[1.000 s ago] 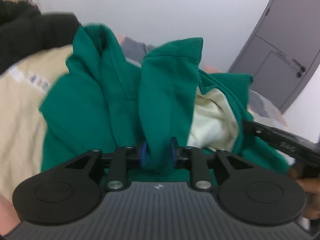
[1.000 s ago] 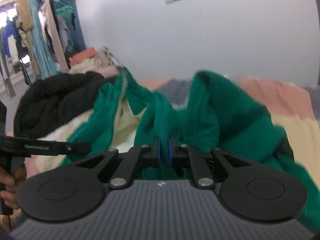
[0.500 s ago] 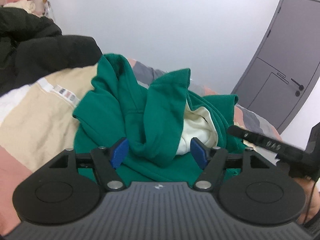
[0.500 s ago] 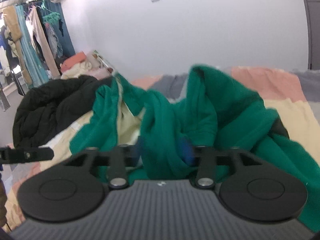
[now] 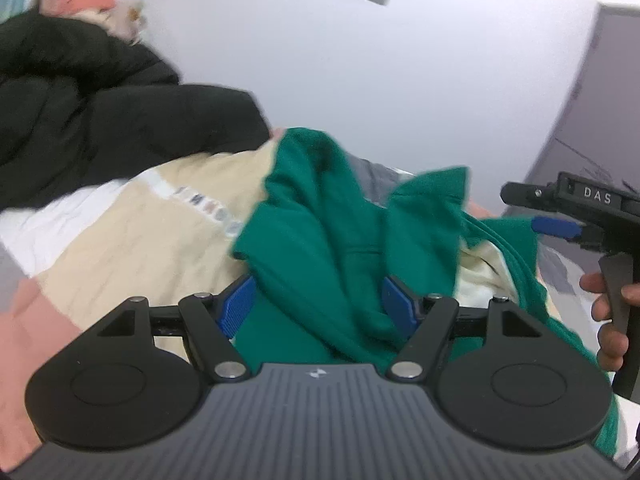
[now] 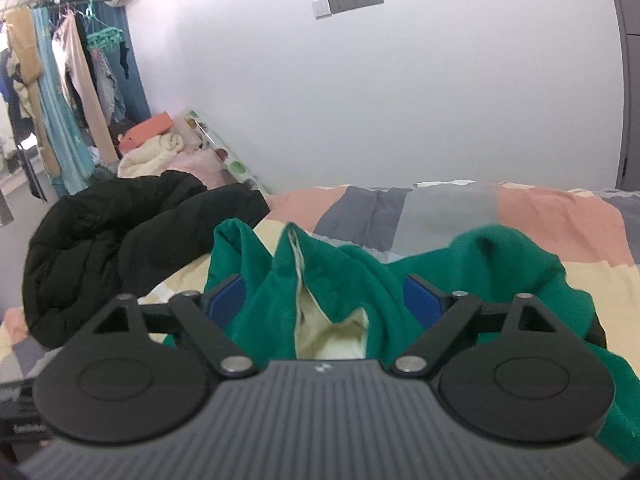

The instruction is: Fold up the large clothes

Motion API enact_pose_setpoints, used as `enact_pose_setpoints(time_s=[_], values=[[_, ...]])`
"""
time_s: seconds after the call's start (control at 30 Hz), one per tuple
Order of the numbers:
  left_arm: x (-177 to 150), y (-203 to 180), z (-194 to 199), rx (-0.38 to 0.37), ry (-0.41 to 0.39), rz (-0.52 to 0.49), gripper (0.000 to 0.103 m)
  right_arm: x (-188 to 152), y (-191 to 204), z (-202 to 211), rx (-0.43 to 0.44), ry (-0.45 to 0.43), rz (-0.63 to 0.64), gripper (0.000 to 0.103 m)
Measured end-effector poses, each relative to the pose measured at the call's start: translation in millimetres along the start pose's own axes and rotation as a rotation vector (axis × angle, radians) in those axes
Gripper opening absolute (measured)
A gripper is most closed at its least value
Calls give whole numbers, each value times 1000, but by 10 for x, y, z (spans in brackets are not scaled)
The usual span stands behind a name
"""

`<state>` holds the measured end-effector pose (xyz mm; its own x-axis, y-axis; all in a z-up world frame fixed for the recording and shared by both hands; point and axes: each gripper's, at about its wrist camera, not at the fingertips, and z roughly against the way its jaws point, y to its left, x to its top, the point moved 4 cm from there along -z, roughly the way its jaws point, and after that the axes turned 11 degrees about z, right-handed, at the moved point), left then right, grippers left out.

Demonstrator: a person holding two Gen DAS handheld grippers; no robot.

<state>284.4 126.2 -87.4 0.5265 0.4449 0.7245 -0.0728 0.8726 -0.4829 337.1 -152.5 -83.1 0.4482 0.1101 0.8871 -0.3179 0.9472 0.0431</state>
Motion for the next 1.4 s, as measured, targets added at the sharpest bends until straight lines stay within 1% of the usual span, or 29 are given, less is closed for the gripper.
enact_pose_setpoints(time_s=[0.07, 0.13, 0.17, 0.3, 0.4, 0.43, 0.53, 0.57, 0.6, 0.63, 0.67, 0.7, 0.73, 0.8, 0.97, 1.07, 1.13, 1.27, 1.4], values=[[50, 126, -40, -8, 16, 64, 75, 57, 65, -156, -11, 42, 0, 87], [78, 210, -65, -13, 25, 109, 75, 101, 112, -278, -1, 55, -8, 87], [85, 230, -68, -11, 25, 119, 75, 126, 132, -333, -2, 54, -4, 87], [88, 269, -55, -17, 21, 134, 75, 293, 217, -556, -60, 39, 44, 87], [72, 279, -65, -28, 20, 140, 75, 402, 265, -753, -86, 55, 87, 87], [72, 284, -73, -29, 21, 143, 75, 412, 275, -829, -85, 74, 98, 87], [61, 301, -114, -31, 30, 150, 75, 352, 290, -1055, -67, 197, 108, 87], [59, 308, -129, -31, 34, 151, 75, 321, 286, -1090, -67, 216, 112, 85], [58, 316, -140, -32, 36, 152, 75, 293, 283, -1101, -69, 225, 120, 76], [58, 321, -148, -32, 36, 154, 75, 279, 288, -1090, -73, 229, 127, 69], [59, 328, -155, -31, 37, 156, 75, 262, 283, -1071, -71, 231, 131, 55], [61, 333, -159, -30, 36, 158, 75, 246, 286, -1033, -63, 231, 136, 36], [64, 337, -159, -32, 35, 161, 75, 235, 296, -989, -50, 231, 141, 28], [69, 341, -158, -38, 32, 167, 75, 234, 333, -853, -12, 213, 155, 21], [60, 316, -130, -36, 20, 154, 75, 231, 420, -276, 94, 138, 140, 20], [47, 273, -115, -43, 17, 145, 75, 164, 485, 144, 142, 98, 142, 19], [31, 238, -102, -40, 10, 132, 75, 80, 525, 380, 158, 89, 140, 19], [2, 165, -63, -49, 0, 121, 75, -226, 616, 822, 179, 99, 150, 19], [-31, 80, 12, -80, -17, 110, 75, -620, 644, 1109, 178, 130, 165, 19]])
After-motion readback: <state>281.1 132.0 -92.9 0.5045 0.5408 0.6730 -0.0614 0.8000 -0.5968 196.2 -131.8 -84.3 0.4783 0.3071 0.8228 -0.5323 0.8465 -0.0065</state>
